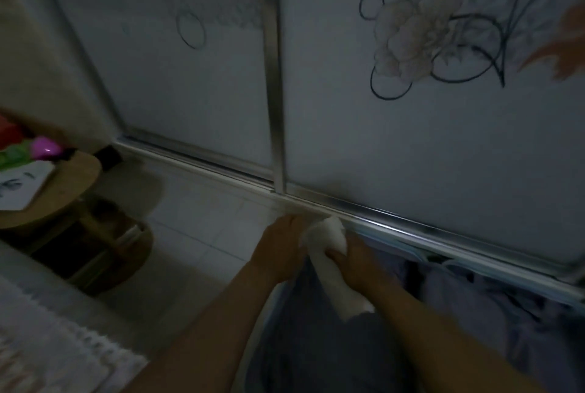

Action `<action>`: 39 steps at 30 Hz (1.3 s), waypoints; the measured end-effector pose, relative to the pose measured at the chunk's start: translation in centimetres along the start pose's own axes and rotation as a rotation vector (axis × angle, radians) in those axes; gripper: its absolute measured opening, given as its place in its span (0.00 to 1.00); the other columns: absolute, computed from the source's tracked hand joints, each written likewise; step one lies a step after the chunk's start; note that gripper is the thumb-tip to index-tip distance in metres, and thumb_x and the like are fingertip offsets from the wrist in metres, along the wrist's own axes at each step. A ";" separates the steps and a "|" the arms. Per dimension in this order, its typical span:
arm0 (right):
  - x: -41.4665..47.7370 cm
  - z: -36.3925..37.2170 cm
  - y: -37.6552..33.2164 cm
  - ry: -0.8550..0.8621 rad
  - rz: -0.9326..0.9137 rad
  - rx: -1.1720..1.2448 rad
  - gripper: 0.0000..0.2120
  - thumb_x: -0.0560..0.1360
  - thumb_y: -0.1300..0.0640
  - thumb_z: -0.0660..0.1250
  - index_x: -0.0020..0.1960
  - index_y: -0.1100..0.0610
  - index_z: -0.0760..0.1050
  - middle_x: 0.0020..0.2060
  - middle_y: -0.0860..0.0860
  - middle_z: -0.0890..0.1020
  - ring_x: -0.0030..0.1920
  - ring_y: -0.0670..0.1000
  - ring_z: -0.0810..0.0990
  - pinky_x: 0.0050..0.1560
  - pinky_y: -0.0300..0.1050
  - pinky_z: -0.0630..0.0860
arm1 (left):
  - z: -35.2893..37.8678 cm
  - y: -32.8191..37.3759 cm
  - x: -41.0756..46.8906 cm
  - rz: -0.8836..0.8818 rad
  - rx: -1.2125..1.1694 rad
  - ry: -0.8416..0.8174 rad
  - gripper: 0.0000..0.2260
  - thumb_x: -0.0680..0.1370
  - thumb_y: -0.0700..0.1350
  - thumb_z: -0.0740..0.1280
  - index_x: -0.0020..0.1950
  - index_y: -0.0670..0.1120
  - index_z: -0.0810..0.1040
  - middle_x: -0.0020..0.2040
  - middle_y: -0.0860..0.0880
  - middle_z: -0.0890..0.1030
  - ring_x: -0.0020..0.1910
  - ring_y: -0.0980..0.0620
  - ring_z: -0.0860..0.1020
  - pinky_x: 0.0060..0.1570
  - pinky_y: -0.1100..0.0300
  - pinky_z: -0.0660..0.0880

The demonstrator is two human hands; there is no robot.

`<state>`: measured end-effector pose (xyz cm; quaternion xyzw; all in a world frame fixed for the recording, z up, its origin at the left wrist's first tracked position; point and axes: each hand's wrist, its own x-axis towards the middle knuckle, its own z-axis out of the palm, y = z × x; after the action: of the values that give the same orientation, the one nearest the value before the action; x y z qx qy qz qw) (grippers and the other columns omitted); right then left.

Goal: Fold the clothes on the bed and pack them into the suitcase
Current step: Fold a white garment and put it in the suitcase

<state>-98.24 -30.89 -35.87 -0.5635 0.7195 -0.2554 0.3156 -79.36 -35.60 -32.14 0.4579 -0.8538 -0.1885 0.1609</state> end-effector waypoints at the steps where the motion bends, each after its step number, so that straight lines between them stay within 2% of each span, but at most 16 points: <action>1: 0.8 0.9 1.7 0.006 0.057 0.008 0.31 0.77 0.47 0.66 0.75 0.58 0.61 0.70 0.54 0.70 0.69 0.56 0.69 0.69 0.46 0.65 | 1.8 -0.8 0.3 -0.013 0.029 -0.042 0.23 0.77 0.51 0.61 0.70 0.43 0.69 0.65 0.41 0.72 0.61 0.40 0.72 0.59 0.47 0.71; 3: 2.4 2.7 4.7 0.029 0.145 0.026 0.32 0.78 0.49 0.66 0.75 0.60 0.60 0.72 0.57 0.68 0.70 0.57 0.68 0.71 0.47 0.63 | 5.3 -2.4 0.7 -0.022 0.096 -0.125 0.23 0.78 0.49 0.63 0.71 0.44 0.66 0.67 0.43 0.70 0.64 0.42 0.70 0.60 0.50 0.70; 5: 3.7 4.5 7.2 0.045 0.222 0.090 0.32 0.78 0.51 0.65 0.76 0.62 0.58 0.73 0.59 0.65 0.72 0.58 0.66 0.72 0.46 0.61 | 8.3 -3.7 0.9 -0.024 0.136 -0.222 0.27 0.79 0.48 0.63 0.76 0.44 0.59 0.73 0.43 0.64 0.70 0.43 0.64 0.67 0.52 0.65; 7: 4.6 6.0 8.9 0.061 0.311 0.203 0.31 0.79 0.54 0.64 0.77 0.63 0.55 0.74 0.59 0.63 0.73 0.58 0.64 0.72 0.45 0.60 | 10.9 -5.1 1.0 -0.020 0.193 -0.315 0.33 0.79 0.48 0.62 0.79 0.46 0.49 0.79 0.44 0.52 0.77 0.44 0.53 0.74 0.52 0.54; 9: 5.0 7.3 10.4 0.093 0.376 0.262 0.32 0.80 0.56 0.62 0.78 0.62 0.51 0.75 0.59 0.61 0.74 0.58 0.62 0.71 0.44 0.59 | 13.0 -6.3 0.9 -0.035 0.234 -0.389 0.36 0.80 0.49 0.61 0.79 0.47 0.42 0.79 0.44 0.42 0.78 0.44 0.44 0.76 0.50 0.47; 12: 5.0 8.5 11.7 0.153 0.403 0.215 0.36 0.80 0.58 0.63 0.79 0.59 0.45 0.77 0.59 0.54 0.73 0.60 0.61 0.69 0.46 0.62 | 14.8 -7.6 0.6 -0.047 0.264 -0.402 0.36 0.80 0.50 0.61 0.79 0.46 0.40 0.78 0.44 0.35 0.78 0.43 0.40 0.76 0.50 0.45; 14: 4.3 9.0 12.3 0.130 0.338 0.074 0.37 0.80 0.54 0.63 0.79 0.55 0.43 0.78 0.60 0.48 0.75 0.61 0.56 0.71 0.48 0.60 | 15.5 -8.2 0.3 -0.015 0.216 -0.363 0.36 0.80 0.49 0.61 0.78 0.43 0.41 0.75 0.44 0.32 0.78 0.41 0.40 0.76 0.49 0.46; 16: 2.9 9.4 12.9 0.087 0.182 -0.147 0.40 0.77 0.39 0.60 0.79 0.51 0.42 0.77 0.58 0.40 0.78 0.59 0.43 0.76 0.50 0.50 | 15.8 -8.6 0.0 0.053 0.142 -0.259 0.36 0.77 0.47 0.62 0.78 0.40 0.47 0.75 0.41 0.38 0.77 0.37 0.46 0.74 0.44 0.55; 18: 1.3 9.5 13.5 -0.005 -0.015 -0.309 0.48 0.68 0.27 0.53 0.78 0.48 0.37 0.75 0.54 0.30 0.75 0.56 0.30 0.75 0.50 0.37 | 16.0 -9.1 -0.3 0.031 0.048 -0.208 0.37 0.76 0.45 0.66 0.79 0.42 0.48 0.78 0.40 0.41 0.77 0.39 0.51 0.73 0.45 0.60; 21: -0.3 10.2 14.6 -0.201 -0.215 -0.423 0.53 0.67 0.28 0.61 0.77 0.47 0.32 0.72 0.50 0.24 0.72 0.53 0.22 0.72 0.51 0.31 | 16.2 -9.2 -0.4 -0.133 -0.060 -0.242 0.38 0.80 0.47 0.63 0.78 0.46 0.38 0.79 0.45 0.41 0.77 0.45 0.52 0.73 0.51 0.59; 25: 0.7 11.8 14.5 -0.214 -0.126 -0.465 0.53 0.73 0.37 0.66 0.75 0.50 0.28 0.72 0.53 0.24 0.71 0.54 0.22 0.74 0.53 0.34 | 16.6 -9.0 -0.4 -0.143 -0.111 -0.211 0.34 0.81 0.46 0.61 0.79 0.46 0.41 0.79 0.43 0.51 0.74 0.41 0.61 0.71 0.48 0.64; 28: 3.9 12.4 12.7 -0.239 -0.130 -0.518 0.53 0.73 0.39 0.67 0.76 0.56 0.31 0.74 0.58 0.29 0.73 0.57 0.26 0.76 0.57 0.38 | 16.4 -9.0 -0.2 -0.135 -0.127 -0.191 0.33 0.81 0.45 0.61 0.79 0.45 0.44 0.75 0.40 0.58 0.68 0.39 0.68 0.66 0.48 0.69; 31: 6.7 12.2 10.9 -0.289 -0.161 -0.568 0.53 0.73 0.42 0.69 0.77 0.60 0.36 0.75 0.58 0.32 0.75 0.59 0.32 0.76 0.56 0.40 | 16.3 -9.1 -0.2 -0.134 -0.162 -0.179 0.37 0.78 0.40 0.66 0.79 0.44 0.46 0.72 0.39 0.62 0.64 0.39 0.71 0.62 0.49 0.70; 33: 6.6 12.4 11.3 -0.267 -0.175 -0.513 0.53 0.71 0.33 0.64 0.78 0.59 0.36 0.75 0.57 0.32 0.76 0.58 0.32 0.77 0.56 0.40 | 16.3 -9.2 -0.3 -0.149 -0.197 -0.160 0.37 0.78 0.40 0.66 0.79 0.44 0.47 0.71 0.40 0.63 0.64 0.40 0.71 0.62 0.50 0.71; 35: 5.0 13.1 12.8 -0.146 -0.211 -0.436 0.53 0.69 0.24 0.53 0.79 0.55 0.38 0.76 0.56 0.33 0.76 0.55 0.31 0.76 0.54 0.38 | 16.3 -9.3 -0.6 -0.146 -0.217 -0.130 0.35 0.79 0.39 0.65 0.79 0.45 0.48 0.71 0.41 0.64 0.63 0.41 0.72 0.61 0.52 0.71; 39: 3.4 15.0 13.6 -0.043 -0.108 -0.347 0.44 0.73 0.29 0.47 0.79 0.53 0.38 0.75 0.52 0.29 0.75 0.52 0.28 0.75 0.49 0.34 | 16.5 -9.0 -1.1 -0.159 -0.229 -0.124 0.34 0.78 0.35 0.62 0.79 0.47 0.48 0.70 0.42 0.65 0.60 0.42 0.73 0.57 0.53 0.73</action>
<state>-96.51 -31.21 -56.33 -0.6526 0.7146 -0.1319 0.2147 -79.65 -36.33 -50.92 0.4900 -0.7961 -0.3247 0.1436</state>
